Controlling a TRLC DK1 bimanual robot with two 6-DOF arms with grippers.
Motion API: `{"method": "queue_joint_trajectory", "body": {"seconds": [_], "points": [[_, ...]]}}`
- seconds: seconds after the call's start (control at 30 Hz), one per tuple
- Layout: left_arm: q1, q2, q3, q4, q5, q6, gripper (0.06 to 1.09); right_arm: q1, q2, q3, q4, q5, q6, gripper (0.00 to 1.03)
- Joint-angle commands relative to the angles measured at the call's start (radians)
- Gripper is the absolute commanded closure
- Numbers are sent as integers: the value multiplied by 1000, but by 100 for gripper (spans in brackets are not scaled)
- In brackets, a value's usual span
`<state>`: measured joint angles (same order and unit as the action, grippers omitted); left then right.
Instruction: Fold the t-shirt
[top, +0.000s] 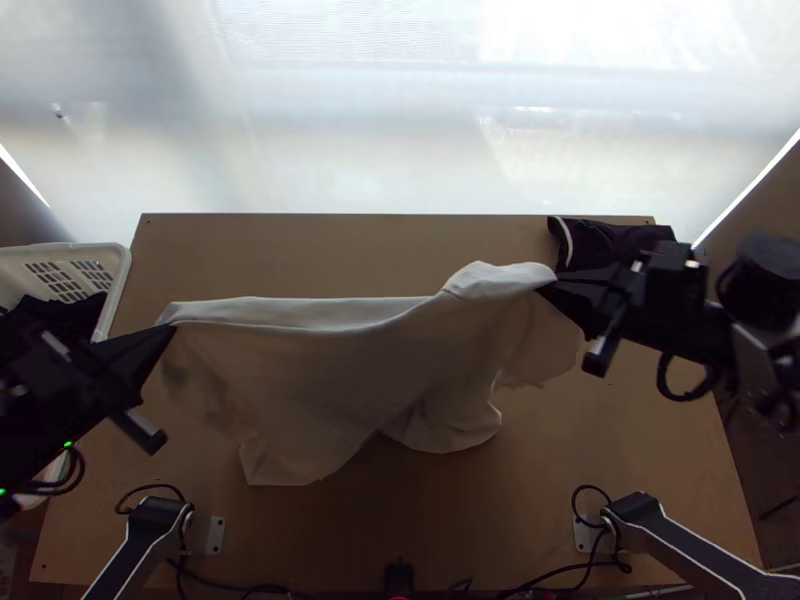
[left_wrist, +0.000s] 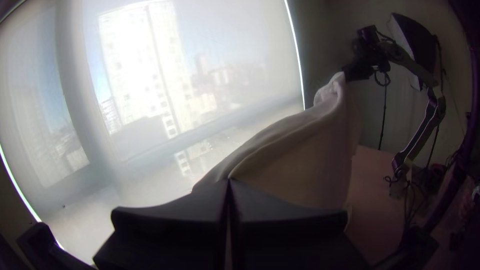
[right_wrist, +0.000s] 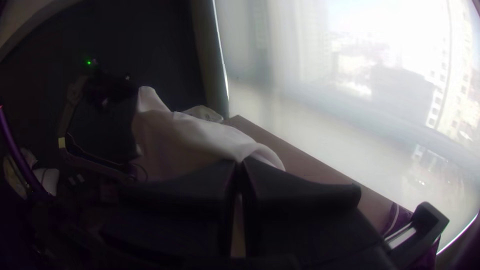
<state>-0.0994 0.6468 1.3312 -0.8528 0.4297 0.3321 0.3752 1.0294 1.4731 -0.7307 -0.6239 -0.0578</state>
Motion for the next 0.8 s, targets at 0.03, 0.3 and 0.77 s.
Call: {"method": "queue_joint_trajectory", "body": {"seconds": [0.03,0.3,0.77], "points": [[79,59,-340,308,0,124,105,-22,189,-125,185,3,-43,100],[182,383,-395,681,3,153,105,-70,475,-105,398,6,-76,100],[194,958,6,888,-144,168,105,-128,956,263,502,194,-108,100]]}}
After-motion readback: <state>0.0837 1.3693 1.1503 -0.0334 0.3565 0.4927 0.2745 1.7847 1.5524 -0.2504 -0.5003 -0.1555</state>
